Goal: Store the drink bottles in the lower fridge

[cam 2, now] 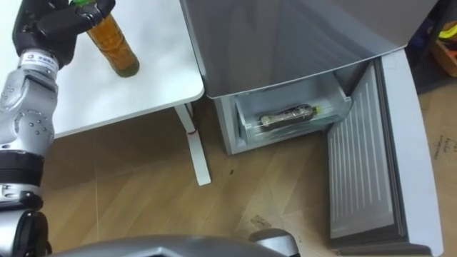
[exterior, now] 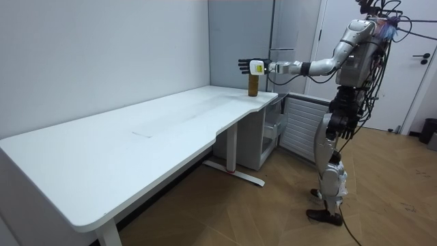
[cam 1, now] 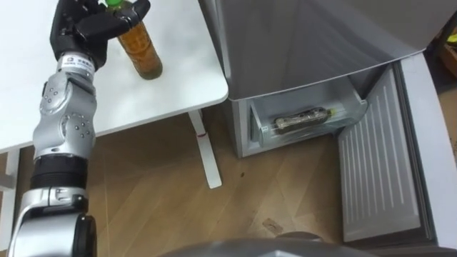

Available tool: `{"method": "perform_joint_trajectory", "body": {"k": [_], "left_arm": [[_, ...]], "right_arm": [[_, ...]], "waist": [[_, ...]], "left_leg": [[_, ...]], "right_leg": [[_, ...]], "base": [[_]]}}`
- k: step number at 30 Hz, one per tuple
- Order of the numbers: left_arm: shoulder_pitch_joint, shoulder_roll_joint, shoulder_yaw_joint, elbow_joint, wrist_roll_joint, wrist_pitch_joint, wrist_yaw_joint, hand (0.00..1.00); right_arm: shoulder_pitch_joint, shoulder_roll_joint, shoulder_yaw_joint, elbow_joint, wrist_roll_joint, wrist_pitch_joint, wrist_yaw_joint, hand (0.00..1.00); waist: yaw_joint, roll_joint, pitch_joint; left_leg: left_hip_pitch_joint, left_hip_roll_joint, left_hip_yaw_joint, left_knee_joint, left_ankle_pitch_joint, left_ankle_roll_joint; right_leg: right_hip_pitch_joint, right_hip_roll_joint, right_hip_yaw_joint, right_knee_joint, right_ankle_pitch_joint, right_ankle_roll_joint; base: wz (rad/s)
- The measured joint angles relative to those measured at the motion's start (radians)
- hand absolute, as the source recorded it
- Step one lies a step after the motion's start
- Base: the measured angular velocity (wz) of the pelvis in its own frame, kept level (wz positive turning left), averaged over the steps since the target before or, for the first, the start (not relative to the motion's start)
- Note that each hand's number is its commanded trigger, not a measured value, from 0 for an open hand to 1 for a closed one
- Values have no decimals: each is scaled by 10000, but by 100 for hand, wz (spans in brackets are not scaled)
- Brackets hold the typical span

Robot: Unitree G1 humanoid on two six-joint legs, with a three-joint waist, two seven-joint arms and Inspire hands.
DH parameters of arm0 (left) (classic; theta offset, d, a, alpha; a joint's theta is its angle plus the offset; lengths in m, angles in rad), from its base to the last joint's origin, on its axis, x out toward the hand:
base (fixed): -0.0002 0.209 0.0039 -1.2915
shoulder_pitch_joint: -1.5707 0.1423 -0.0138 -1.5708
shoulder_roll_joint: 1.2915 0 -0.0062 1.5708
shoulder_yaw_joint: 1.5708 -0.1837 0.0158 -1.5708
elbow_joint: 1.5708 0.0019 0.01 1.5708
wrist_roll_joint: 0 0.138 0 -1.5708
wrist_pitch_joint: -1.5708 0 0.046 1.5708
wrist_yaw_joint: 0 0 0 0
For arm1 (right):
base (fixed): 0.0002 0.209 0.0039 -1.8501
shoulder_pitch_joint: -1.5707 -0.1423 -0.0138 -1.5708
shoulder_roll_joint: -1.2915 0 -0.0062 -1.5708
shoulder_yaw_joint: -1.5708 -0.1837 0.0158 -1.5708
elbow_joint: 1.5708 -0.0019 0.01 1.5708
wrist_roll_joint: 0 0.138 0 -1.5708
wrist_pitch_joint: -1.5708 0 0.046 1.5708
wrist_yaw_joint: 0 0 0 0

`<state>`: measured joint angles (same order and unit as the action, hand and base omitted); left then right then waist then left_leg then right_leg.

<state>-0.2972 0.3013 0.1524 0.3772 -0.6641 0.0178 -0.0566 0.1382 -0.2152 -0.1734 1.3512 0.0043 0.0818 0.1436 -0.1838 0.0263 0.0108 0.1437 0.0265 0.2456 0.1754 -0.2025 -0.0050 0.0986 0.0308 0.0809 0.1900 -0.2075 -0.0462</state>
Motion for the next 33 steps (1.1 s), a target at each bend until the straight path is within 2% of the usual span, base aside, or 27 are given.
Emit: {"method": "perform_joint_trajectory", "body": {"k": [13, 20, 25, 27, 29, 31, 32, 33], "left_arm": [[0, 39, 3, 189, 325, 90, -230, 0], [-2, 158, -14, 688, 1107, 400, -462, 0], [-2, 311, -75, 789, 1347, 507, -460, 0], [-2, 333, -97, 794, 1404, 507, -464, 0], [-2, 343, -100, 840, 1628, 507, -468, 0], [-2, 350, -100, 936, 1841, 508, -467, 90], [-2, 350, -100, 994, 1966, 526, -462, 100], [-2, 353, -100, 1029, 2023, 561, -461, 100]], "right_arm": [[-26, -2, -86, -11, -83, 45, 13, 0], [-31, -14, -152, 0, -77, 68, 125, 0], [-23, -22, -155, 23, -76, 67, 126, 0], [-30, -75, -163, 26, -93, 65, 161, 0], [-28, -131, -178, 25, -96, 67, 234, 0], [-28, -181, -181, 25, -96, 68, 230, 0], [-25, -201, -181, 24, -97, 69, 225, 0], [-26, -210, -182, 23, -98, 70, 221, 0]], "waist": [[-35, -6, -33], [-61, 106, -88], [-72, 239, -45], [-117, 251, 13], [-145, 256, 12], [-177, 249, 18], [-199, 238, 24], [-233, 220, 36]], "left_leg": [[73, 10, 7, -73, -2, -2], [96, 11, 9, -73, -3, -3], [143, 18, 8, -85, -2, -3], [165, 16, 5, -96, -2, -3], [174, 16, 4, -98, -2, -3], [180, 16, 1, -98, -2, -3], [184, 16, -2, -98, -2, -3], [182, 16, -1, -98, -2, -3]], "right_leg": [[45, 17, 17, 60, 4, -5], [61, 25, 30, -15, 6, -3], [89, 36, 52, -2, 11, -8], [115, 36, 113, -13, 11, -7], [115, 43, 154, -17, 11, -7], [114, 52, 198, -19, 11, -7], [110, 60, 234, -19, 11, -7], [100, 61, 247, -18, 11, -7]], "base": [[0], [0], [0], [0], [-2], [-6], [-5], [-5]]}}
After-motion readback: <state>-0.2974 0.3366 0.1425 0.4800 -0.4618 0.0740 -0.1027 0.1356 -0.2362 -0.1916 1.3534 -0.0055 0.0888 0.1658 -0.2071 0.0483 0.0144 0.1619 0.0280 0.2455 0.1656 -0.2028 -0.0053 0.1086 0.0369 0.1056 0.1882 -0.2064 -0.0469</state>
